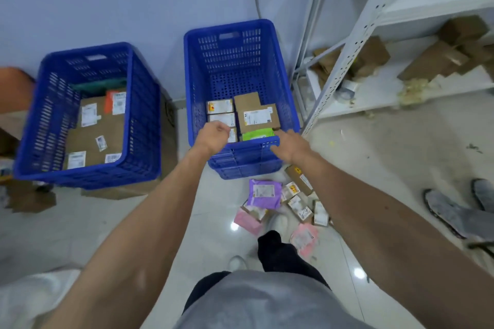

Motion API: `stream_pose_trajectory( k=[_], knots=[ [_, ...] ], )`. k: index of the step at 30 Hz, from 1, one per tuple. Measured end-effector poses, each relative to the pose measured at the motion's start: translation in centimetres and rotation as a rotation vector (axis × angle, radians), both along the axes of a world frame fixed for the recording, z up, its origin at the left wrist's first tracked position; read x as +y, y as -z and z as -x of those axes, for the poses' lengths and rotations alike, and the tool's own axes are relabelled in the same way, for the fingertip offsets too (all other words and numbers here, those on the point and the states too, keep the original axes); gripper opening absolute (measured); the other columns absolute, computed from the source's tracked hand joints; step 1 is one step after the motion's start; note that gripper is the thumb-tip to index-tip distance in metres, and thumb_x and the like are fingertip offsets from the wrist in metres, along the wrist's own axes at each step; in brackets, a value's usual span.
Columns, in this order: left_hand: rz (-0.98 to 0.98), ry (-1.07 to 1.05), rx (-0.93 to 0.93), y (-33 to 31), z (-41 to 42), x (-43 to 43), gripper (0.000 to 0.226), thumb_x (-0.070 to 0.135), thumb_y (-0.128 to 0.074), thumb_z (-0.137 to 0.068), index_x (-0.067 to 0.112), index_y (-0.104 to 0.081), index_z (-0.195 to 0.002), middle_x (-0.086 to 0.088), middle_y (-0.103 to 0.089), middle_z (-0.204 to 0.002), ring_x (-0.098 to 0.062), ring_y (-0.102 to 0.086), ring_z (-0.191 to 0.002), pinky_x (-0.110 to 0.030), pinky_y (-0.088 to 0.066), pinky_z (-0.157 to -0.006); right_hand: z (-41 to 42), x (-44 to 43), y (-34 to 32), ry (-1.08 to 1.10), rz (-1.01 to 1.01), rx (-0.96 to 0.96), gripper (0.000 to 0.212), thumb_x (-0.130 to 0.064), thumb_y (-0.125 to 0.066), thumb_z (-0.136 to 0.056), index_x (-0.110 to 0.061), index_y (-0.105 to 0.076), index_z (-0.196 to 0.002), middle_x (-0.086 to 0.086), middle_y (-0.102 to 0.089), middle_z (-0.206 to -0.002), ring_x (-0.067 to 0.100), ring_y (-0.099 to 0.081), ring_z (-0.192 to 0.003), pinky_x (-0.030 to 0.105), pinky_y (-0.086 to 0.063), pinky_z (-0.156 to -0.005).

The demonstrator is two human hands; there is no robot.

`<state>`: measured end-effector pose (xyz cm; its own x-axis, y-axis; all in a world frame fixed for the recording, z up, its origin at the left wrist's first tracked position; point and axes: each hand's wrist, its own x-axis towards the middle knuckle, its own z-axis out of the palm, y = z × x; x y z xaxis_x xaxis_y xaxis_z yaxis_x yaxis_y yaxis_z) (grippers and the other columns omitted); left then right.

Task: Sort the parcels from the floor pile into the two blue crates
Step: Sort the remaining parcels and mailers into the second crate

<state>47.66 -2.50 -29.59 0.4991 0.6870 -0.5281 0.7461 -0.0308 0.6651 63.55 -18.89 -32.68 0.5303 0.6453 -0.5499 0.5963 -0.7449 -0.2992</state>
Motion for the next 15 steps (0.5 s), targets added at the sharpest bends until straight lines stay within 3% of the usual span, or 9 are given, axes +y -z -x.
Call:
stream_pose_trajectory(
  k=[4,6,10,13,15],
  knots=[
    [0.1,0.022,-0.023,3.5,4.9,-4.5,0.023,0.016,-0.054,-0.089,0.02,-0.064,-0.069,-0.005,-0.068,-0.089,-0.024,-0.065,-0.084,-0.05,-0.057,-0.092,4.2,-4.9,1.0,0.044,0.039,0.043,0.054,-0.037,-0.053,-0.093,-0.02,-0.045,-0.143,0.018,-0.049,-0.135,0.036,-0.05,-0.123,0.04,-0.043,-0.1],
    [0.131,0.049,-0.017,5.1,7.5,-7.4,0.018,0.022,-0.058,-0.089,0.024,-0.066,-0.073,-0.005,-0.073,-0.092,-0.026,-0.07,-0.09,-0.047,-0.057,-0.092,6.7,-7.7,1.6,0.025,0.07,0.039,0.05,-0.034,-0.051,-0.093,-0.021,-0.048,-0.141,0.017,-0.052,-0.133,0.035,-0.052,-0.122,0.039,-0.042,-0.1],
    [0.239,0.052,0.0,8.5,11.5,-11.3,0.019,0.037,-0.049,-0.076,0.027,-0.065,-0.076,-0.008,-0.074,-0.102,-0.031,-0.069,-0.101,-0.045,-0.054,-0.097,10.5,-12.6,3.2,0.038,0.163,0.029,0.058,-0.032,-0.046,-0.096,-0.021,-0.036,-0.152,0.015,-0.043,-0.149,0.033,-0.044,-0.134,0.04,-0.037,-0.107],
    [0.288,0.032,0.004,9.3,13.5,-13.6,0.018,0.032,-0.048,-0.075,0.027,-0.065,-0.076,-0.009,-0.074,-0.1,-0.032,-0.07,-0.099,-0.046,-0.054,-0.096,12.3,-15.2,4.3,0.095,0.185,0.039,0.056,-0.031,-0.046,-0.096,-0.021,-0.037,-0.15,0.014,-0.039,-0.151,0.034,-0.043,-0.135,0.043,-0.039,-0.107],
    [0.295,0.032,0.017,9.6,14.6,-14.8,0.015,0.022,-0.052,-0.086,0.028,-0.065,-0.079,-0.009,-0.074,-0.1,-0.031,-0.07,-0.099,-0.044,-0.055,-0.095,13.0,-16.4,5.6,0.091,0.205,0.029,0.052,-0.033,-0.044,-0.098,-0.022,-0.039,-0.148,0.013,-0.042,-0.148,0.033,-0.044,-0.134,0.043,-0.04,-0.108]
  ],
)
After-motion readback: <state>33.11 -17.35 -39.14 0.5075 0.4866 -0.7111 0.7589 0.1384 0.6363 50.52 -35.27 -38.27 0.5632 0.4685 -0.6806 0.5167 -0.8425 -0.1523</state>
